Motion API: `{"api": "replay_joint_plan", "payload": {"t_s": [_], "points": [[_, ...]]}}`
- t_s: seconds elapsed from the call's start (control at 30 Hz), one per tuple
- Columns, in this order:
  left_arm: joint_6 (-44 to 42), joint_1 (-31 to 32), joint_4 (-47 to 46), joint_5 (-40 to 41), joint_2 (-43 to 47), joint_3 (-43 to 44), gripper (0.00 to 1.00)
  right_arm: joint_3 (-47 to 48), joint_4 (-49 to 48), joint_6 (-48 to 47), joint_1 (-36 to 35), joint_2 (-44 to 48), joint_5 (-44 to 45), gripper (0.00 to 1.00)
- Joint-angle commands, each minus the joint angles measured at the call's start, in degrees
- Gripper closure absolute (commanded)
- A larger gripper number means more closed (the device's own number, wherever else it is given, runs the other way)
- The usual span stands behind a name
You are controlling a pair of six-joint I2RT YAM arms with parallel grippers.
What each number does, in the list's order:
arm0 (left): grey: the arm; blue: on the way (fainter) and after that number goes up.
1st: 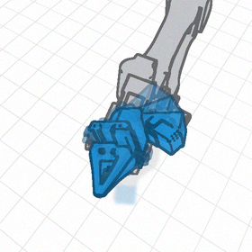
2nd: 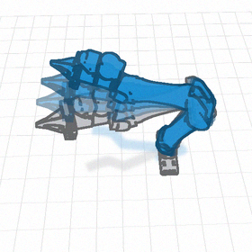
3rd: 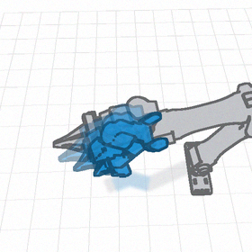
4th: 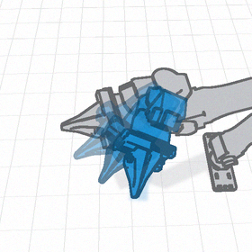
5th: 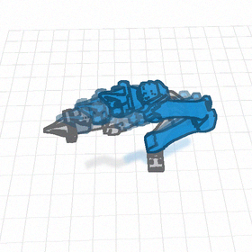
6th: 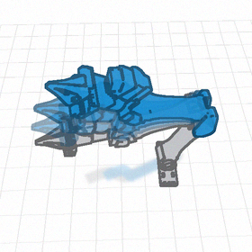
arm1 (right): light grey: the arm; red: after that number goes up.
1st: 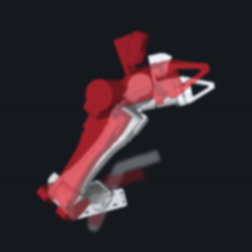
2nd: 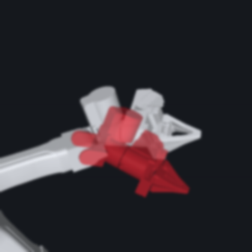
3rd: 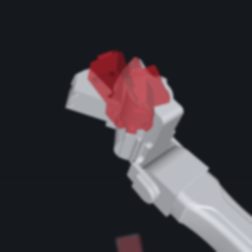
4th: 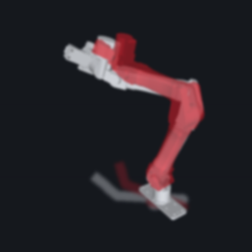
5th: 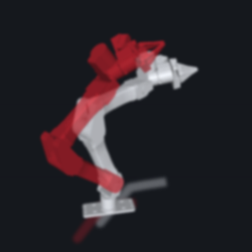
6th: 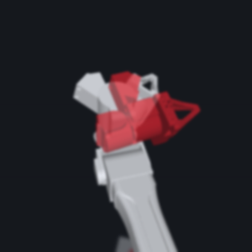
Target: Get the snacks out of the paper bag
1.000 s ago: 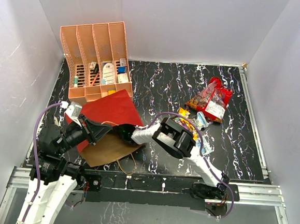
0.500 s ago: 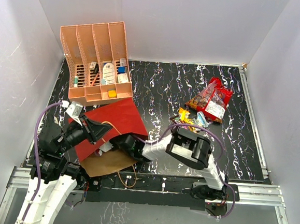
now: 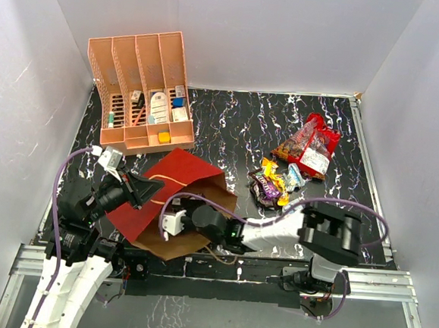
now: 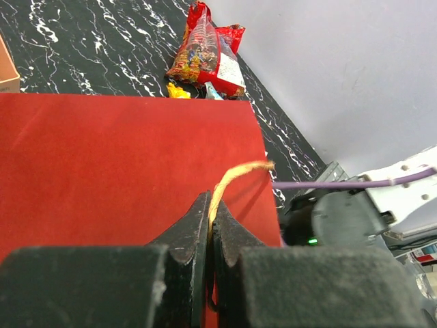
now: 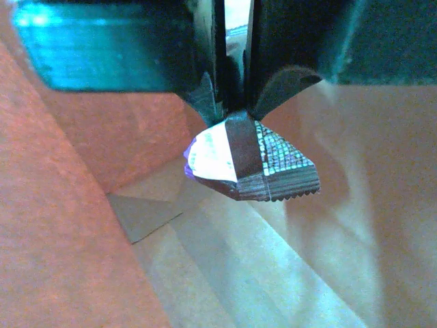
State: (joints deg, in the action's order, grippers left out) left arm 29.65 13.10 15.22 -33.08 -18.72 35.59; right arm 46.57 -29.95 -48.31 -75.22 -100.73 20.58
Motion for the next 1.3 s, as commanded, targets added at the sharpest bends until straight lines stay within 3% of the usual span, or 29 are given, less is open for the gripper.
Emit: {"api": "replay_joint_plan", "payload": {"t_s": [0.0,0.27,0.67,0.8,0.97,1.1,1.27], "points": [[-0.21,-0.51,-0.27,1.19,-0.35,0.67,1.0,-4.73,-2.13,5.12,-1.55,9.41,-4.51,0.93],[-0.38,-0.51,0.71,2.5,-0.42,1.06,1.0,-10.21,-1.28,9.66,-1.6,15.01,-0.58,0.93],[-0.83,-0.51,2.18,3.99,-2.73,1.98,1.0,-14.75,6.04,16.98,-1.6,40.87,-6.18,0.93],[-0.27,-0.45,2.09,3.99,-4.01,3.06,1.0,-15.11,6.66,20.43,-1.6,47.36,3.04,0.93],[2.55,-0.52,-0.46,1.58,-7.54,7.4,1.0,-14.12,2.67,24.73,-0.49,49.75,26.78,0.93],[7.15,-0.53,-5.51,-2.11,-11.7,11.39,1.0,-11.8,7.16,35.89,6.99,49.9,33.31,0.93],[16.08,-0.5,-15.91,-5.66,-17.05,15.32,1.0,-7.53,24.77,56.02,25.78,48.94,18.17,0.93]]}}
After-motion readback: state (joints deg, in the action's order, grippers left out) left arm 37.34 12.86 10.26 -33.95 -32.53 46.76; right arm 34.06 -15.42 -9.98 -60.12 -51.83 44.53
